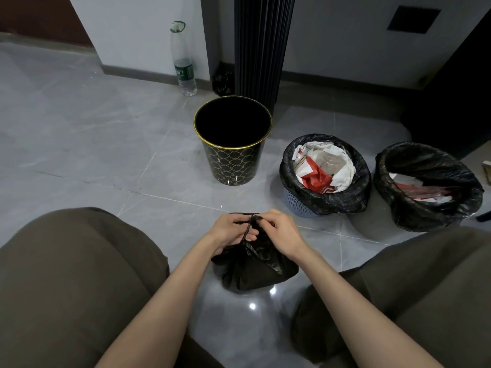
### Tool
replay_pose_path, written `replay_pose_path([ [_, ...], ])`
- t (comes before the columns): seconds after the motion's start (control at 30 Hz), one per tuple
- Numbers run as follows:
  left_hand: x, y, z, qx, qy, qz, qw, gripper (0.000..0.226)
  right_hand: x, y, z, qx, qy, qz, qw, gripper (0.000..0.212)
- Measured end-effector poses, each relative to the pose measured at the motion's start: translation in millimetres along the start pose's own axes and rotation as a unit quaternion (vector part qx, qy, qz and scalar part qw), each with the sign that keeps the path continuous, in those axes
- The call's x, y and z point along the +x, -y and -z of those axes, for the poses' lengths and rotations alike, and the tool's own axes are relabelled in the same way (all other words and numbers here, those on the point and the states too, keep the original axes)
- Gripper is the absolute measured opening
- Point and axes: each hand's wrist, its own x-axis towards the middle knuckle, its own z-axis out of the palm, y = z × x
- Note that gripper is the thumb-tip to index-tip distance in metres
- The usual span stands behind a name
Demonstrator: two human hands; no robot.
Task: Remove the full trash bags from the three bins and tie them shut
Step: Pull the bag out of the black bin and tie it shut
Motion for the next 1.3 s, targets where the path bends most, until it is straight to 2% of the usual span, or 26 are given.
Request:
replay_pose_path([
  [0.1, -3.4, 3.4, 0.1, -0.023, 0.031, 0.016, 0.999, 0.017, -0.9, 0.4, -3.3, 0.058, 0.02, -0.032, 0.998, 0.021],
  [0.17, -2.4, 7.2, 0.4, -0.025, 0.022, 0.022, 0.999, 0.013, -0.7, -1.3, -3.4, 0.087, 0.027, -0.043, 0.995, 0.019],
  [0.27, -2.0, 7.3, -1.0, 0.014, -0.038, 0.016, 0.999, 0.018, 0.1, -0.2, -2.3, 0.116, 0.02, -0.061, 0.991, 0.017],
  [0.4, -1.3, 5.3, -0.7, 0.144, -0.107, -0.028, 0.983, 0.029, -3.5, 0.4, -7.0, 0.166, -0.027, -0.107, 0.98, 0.02],
  [0.5, -1.2, 0.8, 4.1, 0.231, -0.175, -0.06, 0.955, 0.024, -11.0, 5.6, -2.1, 0.327, -0.05, -0.182, 0.926, 0.02],
  [0.63, -16.9, -5.2, 13.0, 0.381, -0.246, -0.092, 0.887, 0.024, -15.0, -6.0, 6.4, 0.346, -0.048, -0.291, 0.891, 0.029],
  [0.7, -23.4, -6.3, 20.1, 0.39, -0.266, -0.057, 0.88, 0.022, -15.1, -19.1, 5.4, 0.382, -0.052, -0.362, 0.848, 0.032],
  [0.77, -25.9, -5.7, 23.6, 0.379, -0.275, -0.027, 0.883, 0.02, -17.6, -22.6, 4.4, 0.429, -0.066, -0.4, 0.808, 0.034],
  [0.83, -25.5, -4.8, 22.5, 0.349, -0.268, -0.03, 0.897, 0.021, -17.6, -19.2, 5.7, 0.445, -0.089, -0.386, 0.803, 0.034],
  [0.93, -25.7, -11.6, 13.3, 0.318, -0.217, -0.088, 0.919, 0.029, -14.8, -5.0, 10.8, 0.484, -0.101, -0.342, 0.799, 0.031],
  [1.03, -23.7, -12.6, 5.6, 0.313, -0.151, -0.147, 0.926, 0.029, -10.0, 0.9, 11.6, 0.544, -0.092, -0.329, 0.766, 0.031],
  [1.1, -21.0, -5.3, 2.0, 0.219, -0.129, -0.129, 0.958, 0.027, -7.5, 1.6, 9.7, 0.555, -0.085, -0.328, 0.76, 0.032],
  [1.17, -18.6, 2.7, -2.1, 0.059, -0.113, -0.102, 0.987, 0.031, -5.1, -0.3, 6.0, 0.552, -0.085, -0.341, 0.756, 0.033],
  [1.23, -16.8, 5.5, -7.4, -0.115, -0.102, -0.078, 0.985, 0.036, -3.2, -3.2, 0.0, 0.548, -0.085, -0.371, 0.745, 0.034],
  [1.3, -13.1, 6.9, -8.0, -0.216, -0.121, -0.044, 0.968, 0.034, -3.9, -5.8, -3.9, 0.558, -0.091, -0.404, 0.719, 0.036],
])
